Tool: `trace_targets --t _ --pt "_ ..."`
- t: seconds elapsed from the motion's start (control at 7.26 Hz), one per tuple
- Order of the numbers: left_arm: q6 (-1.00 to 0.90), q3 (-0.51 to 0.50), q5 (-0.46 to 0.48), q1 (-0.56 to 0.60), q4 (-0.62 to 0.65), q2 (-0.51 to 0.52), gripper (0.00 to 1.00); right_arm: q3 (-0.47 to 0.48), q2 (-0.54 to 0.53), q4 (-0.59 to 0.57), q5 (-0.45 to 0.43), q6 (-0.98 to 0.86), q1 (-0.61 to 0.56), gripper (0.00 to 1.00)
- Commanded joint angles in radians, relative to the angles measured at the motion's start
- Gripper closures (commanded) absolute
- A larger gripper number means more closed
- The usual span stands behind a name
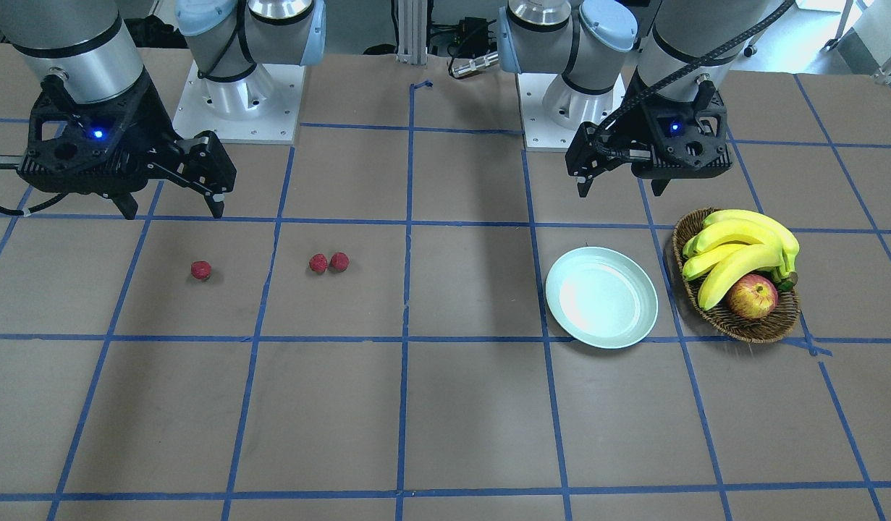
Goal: Collect all strawberries into plate
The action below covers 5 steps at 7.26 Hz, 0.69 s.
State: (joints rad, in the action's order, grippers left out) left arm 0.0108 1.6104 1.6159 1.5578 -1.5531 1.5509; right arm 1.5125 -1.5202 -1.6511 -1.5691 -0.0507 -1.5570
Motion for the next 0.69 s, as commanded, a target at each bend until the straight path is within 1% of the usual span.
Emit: trace_targets --t 0.0,0.28,0.41,0.55 --pt "0.0 0.006 -0.004 0.001 0.004 -0.002 0.0 0.0 0.0 0.002 0.0 0.0 0.0 0.0" --pt "-0.002 0.017 -0.002 0.001 0.011 0.009 0.0 0.0 0.0 0.002 0.0 0.0 0.0 0.0" --pt "-0.002 0.034 -0.002 0.001 0.015 0.003 0.0 0.015 0.003 0.004 0.001 -0.011 0.0 0.0" --pt "-0.002 0.039 0.009 0.001 0.012 -0.002 0.0 0.076 0.005 -0.01 0.004 -0.009 0.008 0.0"
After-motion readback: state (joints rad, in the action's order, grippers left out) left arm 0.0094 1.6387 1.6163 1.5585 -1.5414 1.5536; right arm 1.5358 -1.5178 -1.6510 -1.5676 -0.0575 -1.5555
